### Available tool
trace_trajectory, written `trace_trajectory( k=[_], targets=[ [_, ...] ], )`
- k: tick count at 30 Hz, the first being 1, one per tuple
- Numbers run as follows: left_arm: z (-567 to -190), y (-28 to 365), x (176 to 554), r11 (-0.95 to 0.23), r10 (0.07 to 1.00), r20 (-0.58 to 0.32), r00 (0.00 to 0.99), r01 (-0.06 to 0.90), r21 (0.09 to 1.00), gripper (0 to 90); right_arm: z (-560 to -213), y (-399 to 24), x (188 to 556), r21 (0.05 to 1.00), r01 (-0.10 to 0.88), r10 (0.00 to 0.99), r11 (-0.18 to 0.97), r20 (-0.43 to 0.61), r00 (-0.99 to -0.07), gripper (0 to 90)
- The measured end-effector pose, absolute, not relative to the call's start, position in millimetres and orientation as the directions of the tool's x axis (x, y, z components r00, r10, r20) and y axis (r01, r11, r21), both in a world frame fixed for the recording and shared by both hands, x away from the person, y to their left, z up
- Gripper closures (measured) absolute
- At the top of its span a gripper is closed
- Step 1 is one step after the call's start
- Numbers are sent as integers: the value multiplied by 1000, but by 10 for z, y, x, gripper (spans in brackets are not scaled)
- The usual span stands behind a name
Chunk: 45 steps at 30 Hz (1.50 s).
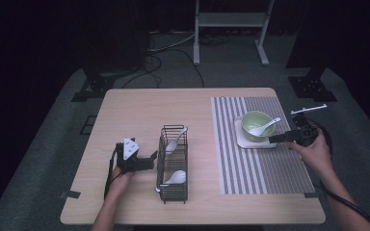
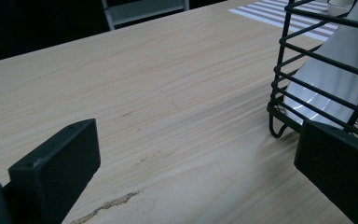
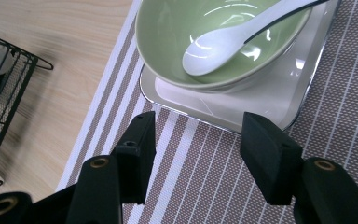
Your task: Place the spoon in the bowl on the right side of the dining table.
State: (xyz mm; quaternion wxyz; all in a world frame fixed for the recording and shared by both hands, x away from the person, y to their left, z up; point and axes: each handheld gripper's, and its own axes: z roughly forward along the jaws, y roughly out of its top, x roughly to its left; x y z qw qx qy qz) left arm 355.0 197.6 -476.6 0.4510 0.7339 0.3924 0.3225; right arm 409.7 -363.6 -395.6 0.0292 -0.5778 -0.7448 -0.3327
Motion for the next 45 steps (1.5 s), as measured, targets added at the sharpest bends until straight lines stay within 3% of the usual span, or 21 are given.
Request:
trace_trajectory(
  k=[45],
  targets=[
    [-4766, 1969, 3547, -293, 865, 127, 486, 283, 913, 0, -3973, -3149, 3790, 484, 833, 804, 268, 364, -470, 431]
  ],
)
